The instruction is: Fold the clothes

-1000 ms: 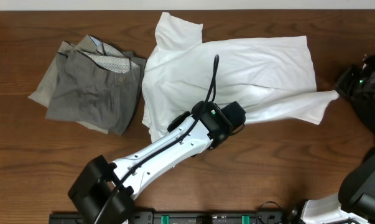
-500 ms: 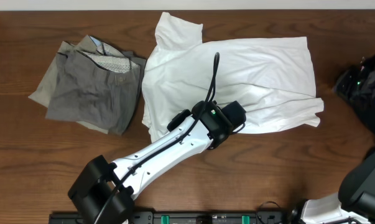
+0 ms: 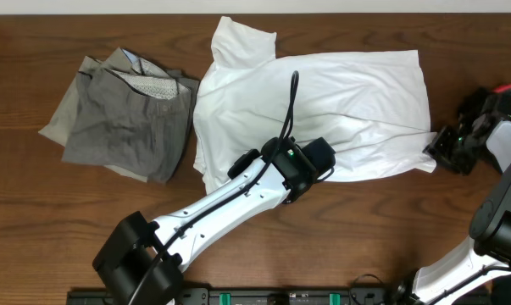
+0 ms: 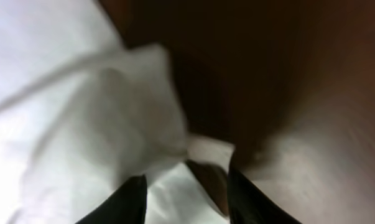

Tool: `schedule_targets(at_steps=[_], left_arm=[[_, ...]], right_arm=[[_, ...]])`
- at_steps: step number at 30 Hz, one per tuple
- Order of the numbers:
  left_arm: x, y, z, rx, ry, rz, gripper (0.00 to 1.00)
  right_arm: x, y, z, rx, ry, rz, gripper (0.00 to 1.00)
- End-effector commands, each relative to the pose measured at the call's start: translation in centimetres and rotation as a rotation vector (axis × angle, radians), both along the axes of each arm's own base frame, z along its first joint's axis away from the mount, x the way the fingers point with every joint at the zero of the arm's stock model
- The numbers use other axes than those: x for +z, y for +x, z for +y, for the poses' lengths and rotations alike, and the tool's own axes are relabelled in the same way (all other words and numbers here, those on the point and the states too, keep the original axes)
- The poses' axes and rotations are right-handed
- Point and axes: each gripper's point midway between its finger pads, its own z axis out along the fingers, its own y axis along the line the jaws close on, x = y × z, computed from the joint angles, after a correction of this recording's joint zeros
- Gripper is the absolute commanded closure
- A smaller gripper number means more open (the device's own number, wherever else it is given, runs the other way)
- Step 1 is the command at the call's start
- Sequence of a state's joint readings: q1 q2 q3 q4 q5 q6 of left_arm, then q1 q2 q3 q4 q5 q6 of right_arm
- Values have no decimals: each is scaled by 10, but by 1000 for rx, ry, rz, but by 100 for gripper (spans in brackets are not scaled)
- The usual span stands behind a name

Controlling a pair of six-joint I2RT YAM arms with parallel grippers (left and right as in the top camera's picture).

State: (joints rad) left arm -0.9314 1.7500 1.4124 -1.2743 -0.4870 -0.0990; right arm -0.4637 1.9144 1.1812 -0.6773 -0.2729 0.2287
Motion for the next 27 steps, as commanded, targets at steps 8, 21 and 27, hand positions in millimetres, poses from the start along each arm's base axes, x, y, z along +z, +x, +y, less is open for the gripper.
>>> schedule_targets(at_steps=[8,21,27], left_arm=[[11,6,1,12,-18,-47,94],[10,9,-3,12,-36,-61,94],[10,9,-3,9,-35,-60,94]], right_arm=[[27,43,23,75,164,-254,95],[20,37,13,78,95,-214,66],[9,17,6,99,35,-117,62]])
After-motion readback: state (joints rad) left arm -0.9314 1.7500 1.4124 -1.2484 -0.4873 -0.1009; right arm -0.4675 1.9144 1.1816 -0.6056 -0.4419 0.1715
